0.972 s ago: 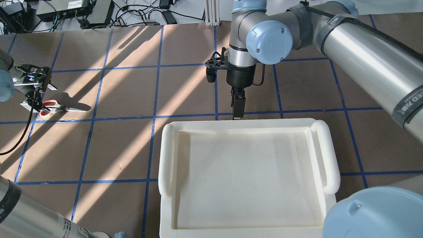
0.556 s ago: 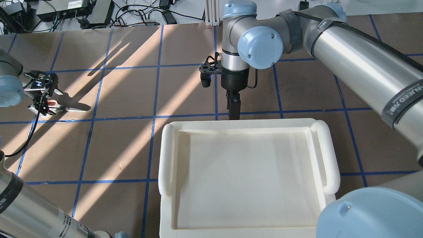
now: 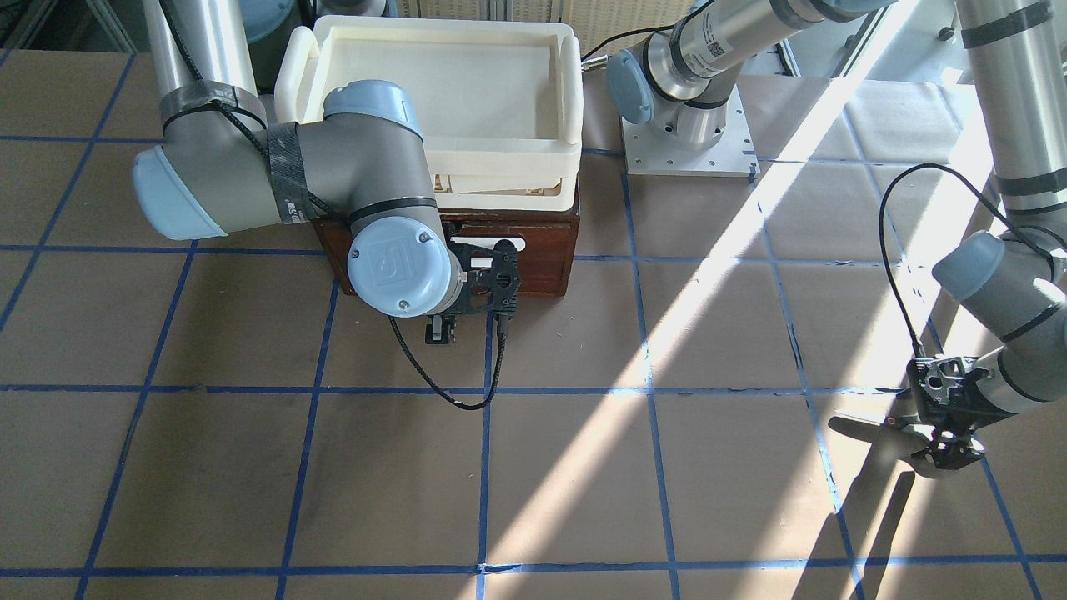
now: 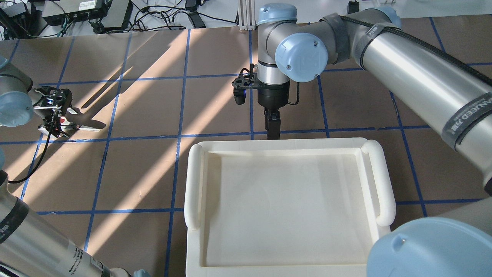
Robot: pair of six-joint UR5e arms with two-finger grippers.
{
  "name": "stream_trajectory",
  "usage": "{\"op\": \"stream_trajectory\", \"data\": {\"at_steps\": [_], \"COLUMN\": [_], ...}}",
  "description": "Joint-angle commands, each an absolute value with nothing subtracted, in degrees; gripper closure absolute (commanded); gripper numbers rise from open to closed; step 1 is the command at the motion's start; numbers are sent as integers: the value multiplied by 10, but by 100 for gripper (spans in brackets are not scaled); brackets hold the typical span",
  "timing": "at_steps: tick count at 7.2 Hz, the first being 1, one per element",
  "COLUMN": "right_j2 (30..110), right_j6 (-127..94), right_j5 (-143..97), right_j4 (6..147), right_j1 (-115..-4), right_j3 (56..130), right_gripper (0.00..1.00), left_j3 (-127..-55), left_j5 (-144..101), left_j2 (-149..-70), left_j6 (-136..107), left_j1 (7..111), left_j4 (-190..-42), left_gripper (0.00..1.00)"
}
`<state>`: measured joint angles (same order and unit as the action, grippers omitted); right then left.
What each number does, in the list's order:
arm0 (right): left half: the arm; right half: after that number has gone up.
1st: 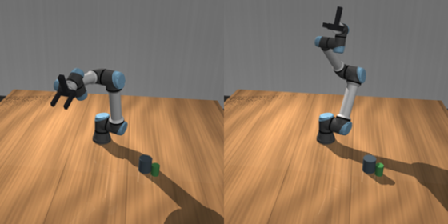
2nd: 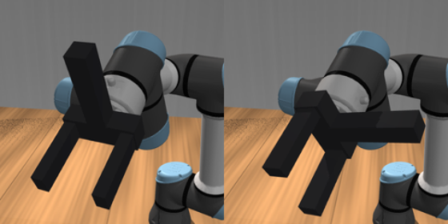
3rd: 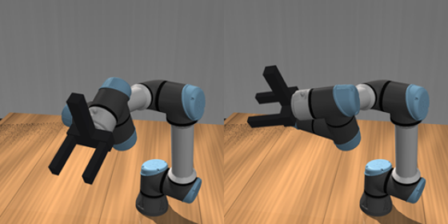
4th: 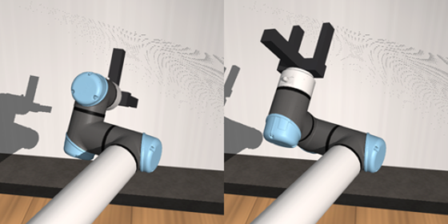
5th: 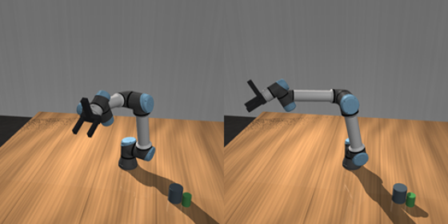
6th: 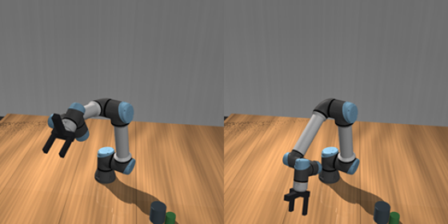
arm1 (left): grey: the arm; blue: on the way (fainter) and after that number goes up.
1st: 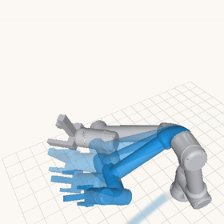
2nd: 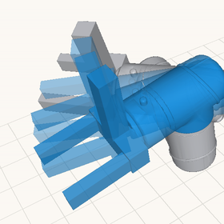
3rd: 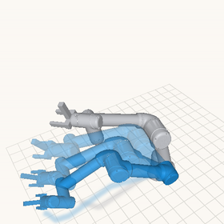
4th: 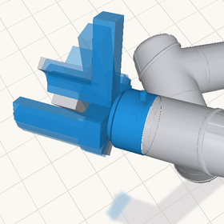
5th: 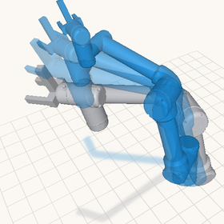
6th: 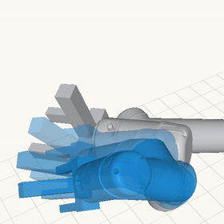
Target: Place scissors in drawer with both arms
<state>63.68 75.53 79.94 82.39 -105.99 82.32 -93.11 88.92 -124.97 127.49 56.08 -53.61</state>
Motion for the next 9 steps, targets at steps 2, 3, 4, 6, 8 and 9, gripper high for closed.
{"op": "stream_trajectory", "data": {"at_steps": [2,3,4,6,8,9], "right_j2": [636,636,635,637,636,635], "right_j6": [753,753,753,752,753,755], "right_j5": [801,800,800,801,813,814], "right_j4": [831,833,834,849,869,876], "right_j1": [-1060,-1060,-1060,-1064,-1069,-1069], "right_j3": [834,835,834,834,834,831], "right_gripper": [0,0,0,43,43,43], "left_j3": [-931,-931,-931,-931,-930,-930], "left_j5": [890,891,891,890,889,887], "left_j2": [-1252,-1251,-1250,-1246,-1243,-1236], "left_j6": [1278,1279,1279,1298,1301,1300], "left_j1": [561,561,562,562,565,571], "left_j4": [-535,-534,-534,-534,-534,-535], "left_gripper": [47,78,100,100,100,100]}}
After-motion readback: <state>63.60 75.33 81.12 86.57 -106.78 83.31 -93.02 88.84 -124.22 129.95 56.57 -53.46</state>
